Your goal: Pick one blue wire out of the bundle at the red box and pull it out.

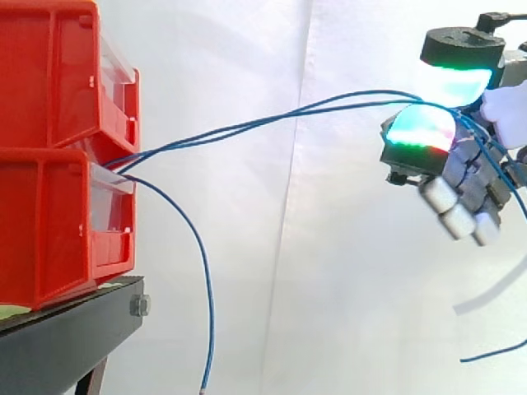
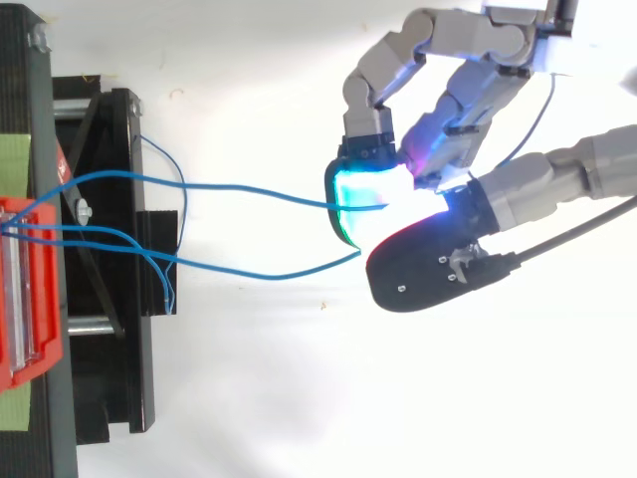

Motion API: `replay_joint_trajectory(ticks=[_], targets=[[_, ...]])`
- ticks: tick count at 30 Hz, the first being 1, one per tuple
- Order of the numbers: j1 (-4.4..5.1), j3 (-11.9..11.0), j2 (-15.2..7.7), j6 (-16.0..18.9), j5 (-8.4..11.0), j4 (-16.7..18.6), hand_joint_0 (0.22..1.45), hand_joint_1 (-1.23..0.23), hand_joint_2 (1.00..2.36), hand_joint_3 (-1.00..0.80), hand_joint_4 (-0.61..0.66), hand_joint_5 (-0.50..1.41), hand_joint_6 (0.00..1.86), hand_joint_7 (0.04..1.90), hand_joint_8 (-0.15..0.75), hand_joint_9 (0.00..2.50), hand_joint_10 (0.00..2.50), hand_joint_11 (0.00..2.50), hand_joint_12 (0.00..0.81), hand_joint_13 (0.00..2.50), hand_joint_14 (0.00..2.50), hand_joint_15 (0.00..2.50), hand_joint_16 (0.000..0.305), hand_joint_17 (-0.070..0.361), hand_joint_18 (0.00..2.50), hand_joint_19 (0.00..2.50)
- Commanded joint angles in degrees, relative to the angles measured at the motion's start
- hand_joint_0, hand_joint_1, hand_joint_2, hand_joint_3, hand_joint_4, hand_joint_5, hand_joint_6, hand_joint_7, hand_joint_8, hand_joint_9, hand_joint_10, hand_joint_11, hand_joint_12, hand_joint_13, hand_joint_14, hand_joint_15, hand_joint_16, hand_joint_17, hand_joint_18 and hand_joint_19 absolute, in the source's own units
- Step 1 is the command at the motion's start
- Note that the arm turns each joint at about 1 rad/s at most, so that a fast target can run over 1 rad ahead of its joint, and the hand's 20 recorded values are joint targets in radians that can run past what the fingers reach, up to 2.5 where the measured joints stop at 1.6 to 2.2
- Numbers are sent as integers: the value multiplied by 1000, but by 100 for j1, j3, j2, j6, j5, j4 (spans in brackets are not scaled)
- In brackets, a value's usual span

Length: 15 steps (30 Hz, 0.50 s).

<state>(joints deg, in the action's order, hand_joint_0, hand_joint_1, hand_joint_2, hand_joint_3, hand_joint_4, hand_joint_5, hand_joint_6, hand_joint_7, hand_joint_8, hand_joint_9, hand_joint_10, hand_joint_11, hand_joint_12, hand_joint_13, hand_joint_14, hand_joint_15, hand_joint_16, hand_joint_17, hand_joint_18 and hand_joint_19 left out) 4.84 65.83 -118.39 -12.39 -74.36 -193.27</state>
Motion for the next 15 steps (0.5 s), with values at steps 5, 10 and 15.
replay_joint_trajectory(ticks=[5,10,15], targets=[[-10,0,0,0,0,0,757,-958,1012,-327,-34,-265,937,820,198,523,4,356,384,514,3,112,46,103,531,8],[-10,0,0,0,-9,0,763,-956,1011,-331,-55,-265,929,840,185,389,3,254,374,410,0,26,46,104,408,0],[-1,0,0,0,-9,0,692,-976,1007,-392,-29,-267,925,827,189,350,2,221,376,382,0,6,47,106,385,0]])
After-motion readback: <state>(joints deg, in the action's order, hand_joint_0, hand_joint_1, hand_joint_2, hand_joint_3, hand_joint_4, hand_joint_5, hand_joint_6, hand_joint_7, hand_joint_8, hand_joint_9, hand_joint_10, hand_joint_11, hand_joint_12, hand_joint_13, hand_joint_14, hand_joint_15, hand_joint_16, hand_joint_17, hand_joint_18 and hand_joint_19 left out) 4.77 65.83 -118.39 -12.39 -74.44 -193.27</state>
